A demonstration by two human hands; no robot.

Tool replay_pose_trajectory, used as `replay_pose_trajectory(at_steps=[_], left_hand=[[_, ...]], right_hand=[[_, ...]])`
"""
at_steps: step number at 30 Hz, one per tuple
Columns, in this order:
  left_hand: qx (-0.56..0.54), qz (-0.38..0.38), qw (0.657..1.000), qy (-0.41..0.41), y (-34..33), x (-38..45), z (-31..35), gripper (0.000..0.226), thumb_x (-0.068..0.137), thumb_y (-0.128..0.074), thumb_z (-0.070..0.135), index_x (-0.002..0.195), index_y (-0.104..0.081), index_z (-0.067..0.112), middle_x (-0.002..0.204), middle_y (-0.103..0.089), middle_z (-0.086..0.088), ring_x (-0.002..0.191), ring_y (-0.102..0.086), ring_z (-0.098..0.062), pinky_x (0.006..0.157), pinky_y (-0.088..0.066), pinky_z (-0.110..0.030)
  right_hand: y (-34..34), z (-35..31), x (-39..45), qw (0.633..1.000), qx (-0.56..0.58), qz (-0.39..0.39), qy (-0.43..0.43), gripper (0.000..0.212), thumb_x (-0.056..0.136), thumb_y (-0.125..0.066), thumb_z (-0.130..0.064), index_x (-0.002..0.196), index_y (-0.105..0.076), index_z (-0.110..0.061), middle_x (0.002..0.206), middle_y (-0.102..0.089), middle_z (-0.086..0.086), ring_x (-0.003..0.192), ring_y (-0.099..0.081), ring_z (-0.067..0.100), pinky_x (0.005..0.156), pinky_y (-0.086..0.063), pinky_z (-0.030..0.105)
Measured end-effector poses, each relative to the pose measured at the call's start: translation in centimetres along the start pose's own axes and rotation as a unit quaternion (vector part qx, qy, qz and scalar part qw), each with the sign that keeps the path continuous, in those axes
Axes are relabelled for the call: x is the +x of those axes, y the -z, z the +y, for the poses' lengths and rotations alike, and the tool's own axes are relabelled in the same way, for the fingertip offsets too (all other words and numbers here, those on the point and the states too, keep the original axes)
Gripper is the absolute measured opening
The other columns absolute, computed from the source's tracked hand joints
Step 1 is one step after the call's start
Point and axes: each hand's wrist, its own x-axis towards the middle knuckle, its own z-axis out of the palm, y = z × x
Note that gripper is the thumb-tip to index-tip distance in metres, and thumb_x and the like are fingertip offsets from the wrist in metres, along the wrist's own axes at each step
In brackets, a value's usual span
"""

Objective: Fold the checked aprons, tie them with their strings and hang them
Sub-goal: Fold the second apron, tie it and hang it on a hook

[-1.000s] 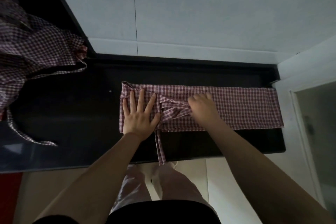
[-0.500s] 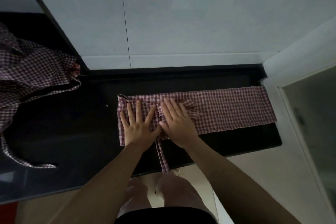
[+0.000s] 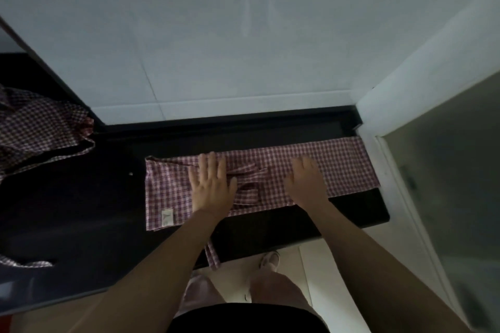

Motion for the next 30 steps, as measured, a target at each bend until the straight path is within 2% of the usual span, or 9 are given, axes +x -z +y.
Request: replay_pose_trajectory(at_steps=[2,8,12,16,19,21,26,28,30], left_hand=[[-0.001,0.004,0.999,-0.043,-0.6,0.7,3.2,0.067,0.102,-0.017,0.054,0.157,0.002,0.021,0.165,0.008,-0.005,0.15,0.015,-0.027,0.119,0.01,-0.053],[0.031,-0.017,0.997,-0.076,-3.7,2.3,12.5,0.069,0.101,-0.019,0.056,0.156,0.008,0.025,0.164,0.011,-0.008,0.15,0.015,-0.03,0.12,0.007,-0.055],[0.078,-0.101,0.99,-0.067,-5.6,2.8,14.6,0.077,0.095,-0.026,0.067,0.153,0.014,0.037,0.163,0.018,-0.006,0.147,0.019,-0.038,0.113,-0.002,-0.066],[0.072,-0.104,0.992,-0.002,-4.8,2.8,14.0,0.073,0.093,-0.035,0.063,0.154,-0.006,0.034,0.164,0.009,-0.007,0.147,0.015,-0.042,0.111,-0.006,-0.071],[0.062,-0.105,0.992,0.036,-3.9,3.2,13.4,0.071,0.092,-0.036,0.063,0.152,-0.013,0.033,0.163,0.002,-0.008,0.147,0.01,-0.043,0.111,-0.009,-0.071],[0.073,-0.109,0.991,0.033,-3.6,3.2,13.4,0.075,0.09,-0.039,0.065,0.152,-0.011,0.033,0.163,0.003,-0.009,0.147,0.01,-0.044,0.111,-0.007,-0.071],[0.136,-0.071,0.987,0.04,-3.2,2.8,14.8,0.075,0.09,-0.043,0.059,0.152,-0.017,0.027,0.162,-0.007,-0.014,0.148,0.005,-0.042,0.112,0.004,-0.068],[0.16,-0.053,0.985,0.037,-3.3,2.7,15.6,0.072,0.091,-0.044,0.055,0.151,-0.022,0.022,0.16,-0.012,-0.016,0.148,-0.004,-0.038,0.115,-0.005,-0.065],[0.143,-0.056,0.987,0.034,-3.5,2.6,16.1,0.071,0.09,-0.046,0.053,0.151,-0.021,0.024,0.158,-0.015,-0.016,0.144,-0.015,-0.035,0.114,-0.021,-0.058]], right_hand=[[0.9,3.1,0.4,0.998,0.012,-0.012,-0.059,0.019,0.083,-0.059,-0.02,0.1,-0.053,-0.012,0.103,-0.051,0.006,0.095,-0.051,0.022,0.083,-0.049,0.038],[2.6,13.7,2.6,0.971,0.025,-0.082,-0.221,0.044,0.087,-0.06,-0.021,0.122,-0.045,0.002,0.131,-0.046,0.024,0.119,-0.046,0.039,0.102,-0.041,0.045],[3.4,17.2,4.2,0.964,0.063,-0.144,-0.215,0.065,0.09,-0.062,-0.03,0.141,-0.034,-0.001,0.145,-0.036,0.022,0.133,-0.038,0.038,0.105,-0.038,0.046],[3.9,17.8,5.4,0.968,0.103,-0.129,-0.188,0.049,0.091,-0.063,-0.026,0.129,-0.043,-0.003,0.133,-0.05,0.019,0.118,-0.052,0.035,0.092,-0.046,0.042],[3.8,17.3,5.4,0.965,0.032,-0.147,-0.214,0.061,0.091,-0.066,-0.038,0.132,-0.039,-0.001,0.139,-0.04,0.021,0.126,-0.044,0.036,0.099,-0.043,0.044],[3.4,16.7,5.4,0.954,0.08,-0.166,-0.238,0.061,0.09,-0.069,-0.033,0.133,-0.039,-0.002,0.136,-0.043,0.02,0.124,-0.047,0.035,0.099,-0.044,0.044],[3.8,15.7,6.3,0.842,0.37,-0.181,-0.348,0.042,0.084,-0.071,-0.017,0.122,-0.059,-0.003,0.113,-0.067,0.014,0.101,-0.065,0.032,0.087,-0.054,0.038],[5.0,15.9,6.7,0.804,0.441,-0.185,-0.353,0.039,0.081,-0.073,-0.018,0.117,-0.066,-0.004,0.104,-0.07,0.012,0.092,-0.068,0.03,0.082,-0.057,0.038],[6.6,16.1,7.2,0.803,0.46,-0.189,-0.328,0.03,0.082,-0.071,-0.016,0.11,-0.068,-0.007,0.097,-0.07,0.01,0.086,-0.068,0.028,0.074,-0.058,0.038]])
